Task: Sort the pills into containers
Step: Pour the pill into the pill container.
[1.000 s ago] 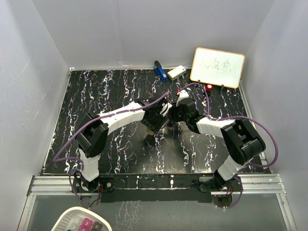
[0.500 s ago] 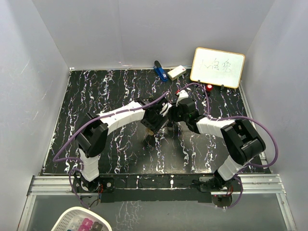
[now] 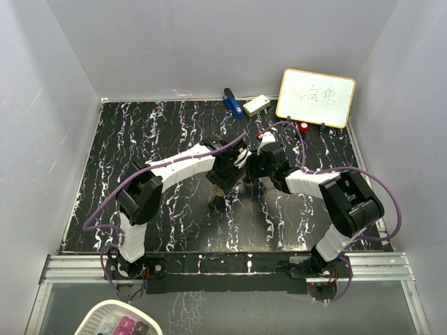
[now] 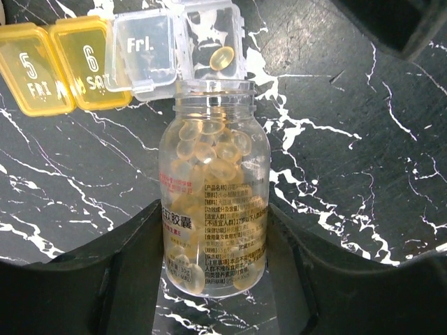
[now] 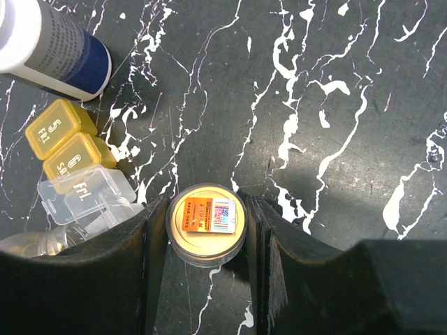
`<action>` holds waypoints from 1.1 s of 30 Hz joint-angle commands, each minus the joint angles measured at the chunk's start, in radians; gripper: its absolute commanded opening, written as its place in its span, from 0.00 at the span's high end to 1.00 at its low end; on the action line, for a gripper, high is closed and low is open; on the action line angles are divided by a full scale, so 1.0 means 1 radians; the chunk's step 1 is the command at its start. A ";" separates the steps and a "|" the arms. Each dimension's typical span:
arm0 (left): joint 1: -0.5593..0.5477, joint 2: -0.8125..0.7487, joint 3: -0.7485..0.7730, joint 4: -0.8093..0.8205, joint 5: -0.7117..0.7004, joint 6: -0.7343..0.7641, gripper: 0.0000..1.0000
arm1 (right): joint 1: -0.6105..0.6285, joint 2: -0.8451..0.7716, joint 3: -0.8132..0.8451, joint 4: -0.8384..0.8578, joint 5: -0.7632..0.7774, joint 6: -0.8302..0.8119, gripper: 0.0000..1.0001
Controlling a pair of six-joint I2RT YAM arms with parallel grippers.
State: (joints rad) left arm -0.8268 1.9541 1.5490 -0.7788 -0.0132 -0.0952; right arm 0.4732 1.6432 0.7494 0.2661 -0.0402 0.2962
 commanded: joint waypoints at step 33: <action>-0.003 0.087 0.161 -0.117 -0.014 -0.025 1.00 | 0.040 -0.005 0.007 0.110 -0.081 -0.026 1.00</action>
State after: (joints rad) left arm -0.8284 2.0186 1.6642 -0.9092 -0.0158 -0.1059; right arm 0.4706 1.6550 0.7403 0.2634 -0.0330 0.3138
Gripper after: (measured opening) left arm 0.510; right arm 0.415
